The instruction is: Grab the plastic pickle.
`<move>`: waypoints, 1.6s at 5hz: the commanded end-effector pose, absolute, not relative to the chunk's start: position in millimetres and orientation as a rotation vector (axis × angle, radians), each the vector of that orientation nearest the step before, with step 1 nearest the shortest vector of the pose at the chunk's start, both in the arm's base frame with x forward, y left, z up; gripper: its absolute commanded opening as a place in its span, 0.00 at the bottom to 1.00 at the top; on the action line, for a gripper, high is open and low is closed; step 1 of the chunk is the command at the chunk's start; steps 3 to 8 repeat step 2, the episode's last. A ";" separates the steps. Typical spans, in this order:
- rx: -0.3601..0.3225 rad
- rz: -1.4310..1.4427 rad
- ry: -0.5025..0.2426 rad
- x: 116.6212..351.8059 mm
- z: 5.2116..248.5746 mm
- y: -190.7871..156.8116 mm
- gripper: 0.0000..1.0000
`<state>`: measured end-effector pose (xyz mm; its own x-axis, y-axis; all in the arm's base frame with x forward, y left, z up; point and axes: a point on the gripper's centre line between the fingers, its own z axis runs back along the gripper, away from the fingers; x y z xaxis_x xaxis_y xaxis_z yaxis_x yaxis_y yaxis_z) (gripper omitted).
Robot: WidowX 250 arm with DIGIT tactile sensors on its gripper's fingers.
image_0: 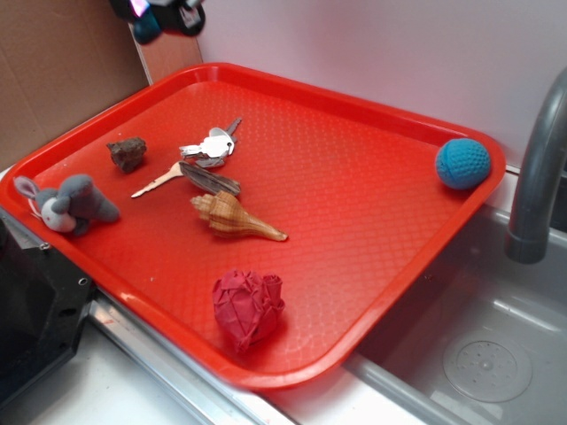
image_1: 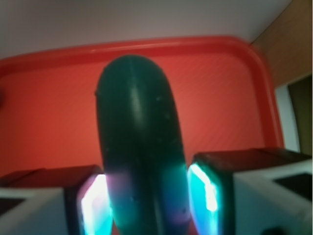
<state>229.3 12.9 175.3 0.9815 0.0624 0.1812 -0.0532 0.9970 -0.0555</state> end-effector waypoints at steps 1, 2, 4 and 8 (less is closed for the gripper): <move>-0.046 0.036 -0.166 211.6 238.6 2.2 0.00; -0.023 0.060 -0.136 218.6 234.8 8.6 0.00; -0.023 0.060 -0.136 218.6 234.8 8.6 0.00; -0.023 0.060 -0.136 218.6 234.8 8.6 0.00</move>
